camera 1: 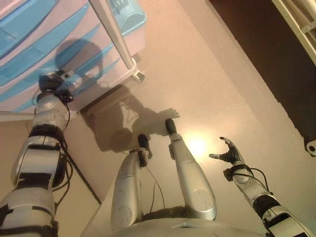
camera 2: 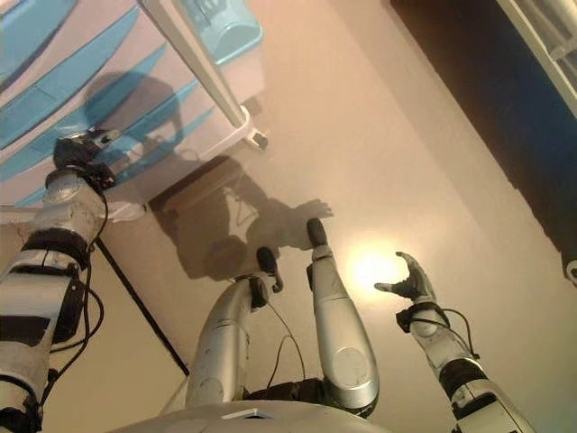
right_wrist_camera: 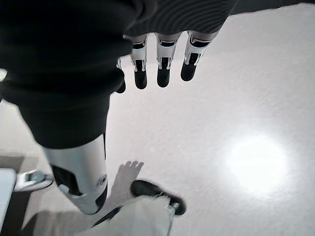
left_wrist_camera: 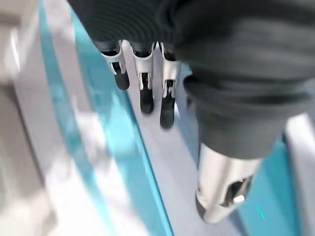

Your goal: Open the drawer and pick up the medicine

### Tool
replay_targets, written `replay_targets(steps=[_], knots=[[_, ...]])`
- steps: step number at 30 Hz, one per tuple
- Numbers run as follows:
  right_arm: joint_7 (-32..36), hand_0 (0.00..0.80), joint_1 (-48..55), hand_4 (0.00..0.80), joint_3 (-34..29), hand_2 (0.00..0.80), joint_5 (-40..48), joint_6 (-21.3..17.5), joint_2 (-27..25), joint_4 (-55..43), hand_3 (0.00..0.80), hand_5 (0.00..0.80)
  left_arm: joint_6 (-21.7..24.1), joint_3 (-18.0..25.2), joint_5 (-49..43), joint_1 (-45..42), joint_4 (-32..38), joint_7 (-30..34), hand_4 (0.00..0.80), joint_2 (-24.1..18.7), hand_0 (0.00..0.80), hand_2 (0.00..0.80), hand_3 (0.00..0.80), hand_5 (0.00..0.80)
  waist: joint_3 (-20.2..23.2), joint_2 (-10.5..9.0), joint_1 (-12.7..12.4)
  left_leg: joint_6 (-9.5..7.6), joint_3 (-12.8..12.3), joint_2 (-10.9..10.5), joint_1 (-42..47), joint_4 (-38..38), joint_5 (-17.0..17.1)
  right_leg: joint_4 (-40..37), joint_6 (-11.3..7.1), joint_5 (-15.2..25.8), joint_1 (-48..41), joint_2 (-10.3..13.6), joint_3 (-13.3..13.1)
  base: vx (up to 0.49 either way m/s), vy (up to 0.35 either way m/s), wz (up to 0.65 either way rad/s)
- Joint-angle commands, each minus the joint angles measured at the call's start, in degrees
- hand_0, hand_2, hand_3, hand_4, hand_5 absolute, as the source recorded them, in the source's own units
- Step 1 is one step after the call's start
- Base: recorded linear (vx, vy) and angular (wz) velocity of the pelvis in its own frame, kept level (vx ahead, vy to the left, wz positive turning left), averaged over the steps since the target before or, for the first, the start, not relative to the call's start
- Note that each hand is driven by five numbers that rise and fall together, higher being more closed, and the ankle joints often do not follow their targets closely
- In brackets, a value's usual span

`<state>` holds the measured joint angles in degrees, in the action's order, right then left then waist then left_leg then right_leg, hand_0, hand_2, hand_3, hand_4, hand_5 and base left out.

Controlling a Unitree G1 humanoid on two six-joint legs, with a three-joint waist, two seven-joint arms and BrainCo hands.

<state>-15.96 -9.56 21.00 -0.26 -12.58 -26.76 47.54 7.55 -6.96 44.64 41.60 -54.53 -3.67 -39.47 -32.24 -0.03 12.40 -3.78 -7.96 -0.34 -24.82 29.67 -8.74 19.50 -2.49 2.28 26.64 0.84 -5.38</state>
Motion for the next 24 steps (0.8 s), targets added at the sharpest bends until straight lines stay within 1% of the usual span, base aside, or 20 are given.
replay_targets(steps=[1,3,4,6,8,9,10,11,12,15,17,19,21,23,24], knots=[[5.70,0.000,1.48,0.000,-2.13,0.000,5.18,-2.08,1.00,2.58,0.000,0.000,5.54,1.11,3.48,-6.06,4.75,8.43,0.000,0.15,0.000,0.000,0.000,0.000,4.22,1.41,-3.95,-0.08,-0.42,-3.34,11.32,-16.61,2.32,-0.17,0.75,-5.75,-6.41,-1.16,3.63,0.060,-0.177,0.29],[9.01,0.000,2.57,0.000,-3.32,0.000,7.73,-2.14,2.02,5.45,0.000,0.000,5.45,1.38,3.48,-11.67,6.48,12.20,0.000,3.18,0.000,0.000,0.000,0.000,6.58,1.75,-5.23,0.82,1.36,-3.26,13.96,-20.05,4.01,-2.56,1.05,-6.13,-10.14,-1.09,5.38,0.079,-0.185,0.33],[10.17,0.000,2.96,0.000,-3.80,0.000,7.96,-1.97,2.42,6.66,0.000,0.000,4.96,1.55,4.08,-13.56,6.89,13.09,0.000,4.43,0.000,0.000,0.000,0.000,7.72,1.89,-5.75,1.19,1.81,-3.11,14.60,-21.15,4.64,-3.80,1.14,-5.93,-11.24,-1.14,5.93,0.098,-0.176,0.43],[11.89,0.000,4.03,0.000,-5.17,0.000,6.33,-2.60,3.36,11.05,0.000,0.000,5.18,2.34,2.03,-19.44,7.18,15.33,0.000,8.46,0.000,0.000,0.000,0.000,10.70,2.29,-7.11,2.12,3.55,-2.73,17.43,-24.54,6.05,-7.23,1.43,-6.06,-15.51,-1.29,7.78,0.136,-0.150,0.40],[12.99,0.000,5.02,0.000,-5.86,0.000,4.25,-2.25,3.97,13.99,0.000,0.000,4.48,2.80,0.91,-25.03,6.85,16.75,0.000,12.20,0.000,0.000,0.000,0.000,13.68,2.67,-8.47,3.08,4.78,-2.41,19.77,-26.83,7.09,-10.32,1.77,-6.08,-19.34,-1.43,9.38,0.129,-0.101,0.38],[13.34,0.000,5.23,0.000,-6.09,0.000,3.33,-2.11,4.05,14.82,0.000,0.000,4.15,3.05,0.67,-26.31,6.33,17.23,0.000,13.03,0.000,0.000,0.000,0.000,14.46,2.75,-8.81,3.35,5.03,-2.30,20.34,-27.21,7.29,-11.13,1.89,-6.05,-20.36,-1.46,9.79,0.090,-0.071,0.44],[13.52,0.000,5.56,0.000,-6.33,0.000,2.08,-1.92,4.30,16.32,0.000,0.000,4.05,3.39,-0.76,-28.77,4.98,18.29,0.000,14.63,0.000,0.000,0.000,0.000,16.14,2.75,-9.63,3.75,5.52,-2.29,21.14,-27.50,7.40,-12.49,2.05,-5.93,-21.94,-1.48,10.39,0.060,-0.053,0.42],[13.52,0.000,5.69,0.000,-6.37,0.000,1.85,-1.70,4.41,16.68,0.000,0.000,3.88,3.46,-1.35,-29.84,4.48,18.82,0.000,15.29,0.000,0.000,0.000,0.000,16.80,2.72,-9.94,3.85,5.81,-2.32,21.53,-27.64,7.41,-13.11,2.12,-5.83,-22.64,-1.48,10.70,0.058,-0.062,0.46],[14.12,0.000,6.00,0.000,-6.72,0.000,1.63,-0.83,4.61,17.14,0.000,0.000,3.23,3.94,-0.43,-32.19,3.29,19.69,0.000,16.57,0.000,0.000,0.000,0.000,18.39,2.58,-10.77,4.08,6.30,-2.37,22.21,-27.72,7.34,-14.26,2.25,-5.68,-23.98,-1.42,11.38,0.036,-0.046,0.44],[16.34,0.000,6.45,0.000,-8.18,0.000,2.83,1.24,5.81,18.89,0.000,0.000,2.74,6.00,-0.80,-36.33,-0.50,19.29,0.000,19.78,0.000,0.000,0.000,0.000,21.51,2.00,-12.28,4.18,7.38,-2.62,23.88,-27.75,6.86,-16.16,2.47,-5.63,-26.77,-1.34,12.40,0.030,-0.038,0.31],[17.95,0.000,6.37,0.000,-9.06,0.000,3.80,1.95,6.40,20.11,0.000,0.000,2.71,6.72,-3.19,-37.50,-3.31,19.10,0.000,20.79,0.000,0.000,0.000,0.000,22.73,1.66,-12.91,4.25,7.91,-2.70,24.46,-27.72,6.68,-16.82,2.63,-5.79,-27.92,-1.40,12.59,-0.015,-0.048,0.20],[19.40,0.000,6.11,0.000,-10.11,0.000,4.69,3.58,7.37,21.52,0.000,0.000,2.70,7.65,-6.75,-38.84,-7.58,16.85,0.000,21.78,0.000,0.000,0.000,0.000,24.52,0.97,-13.82,4.14,8.93,-3.10,25.31,-27.30,6.08,-17.61,2.77,-6.06,-29.60,-1.43,12.75,-0.005,-0.058,0.19],[20.52,0.000,5.91,0.000,-10.62,0.000,5.07,4.50,7.89,22.63,0.000,0.000,2.86,8.18,-7.62,-39.40,-10.56,15.54,0.000,22.29,0.000,0.000,0.000,0.000,25.53,0.54,-14.25,4.15,9.61,-3.44,26.00,-26.88,5.51,-18.36,2.80,-6.20,-30.89,-1.39,12.85,0.003,-0.028,0.20],[21.55,0.000,5.78,0.000,-11.20,0.000,5.36,5.32,8.66,24.00,0.000,0.000,3.20,8.46,-9.86,-39.96,-13.05,15.10,0.000,23.16,0.000,0.000,0.000,0.000,26.76,0.14,-14.83,4.09,10.10,-3.71,26.92,-27.18,5.12,-19.13,2.64,-6.21,-31.96,-1.28,13.41,-0.001,-0.027,0.19],[21.50,0.000,5.87,0.000,-11.35,0.000,5.35,5.53,9.13,24.29,0.000,0.000,3.96,8.06,-12.53,-40.16,-13.79,16.73,0.000,23.54,0.000,0.000,0.000,0.000,27.14,-0.01,-15.08,4.07,10.28,-3.79,27.17,-27.38,5.12,-19.34,2.50,-6.15,-32.24,-1.18,13.71,-0.012,-0.018,0.08]])
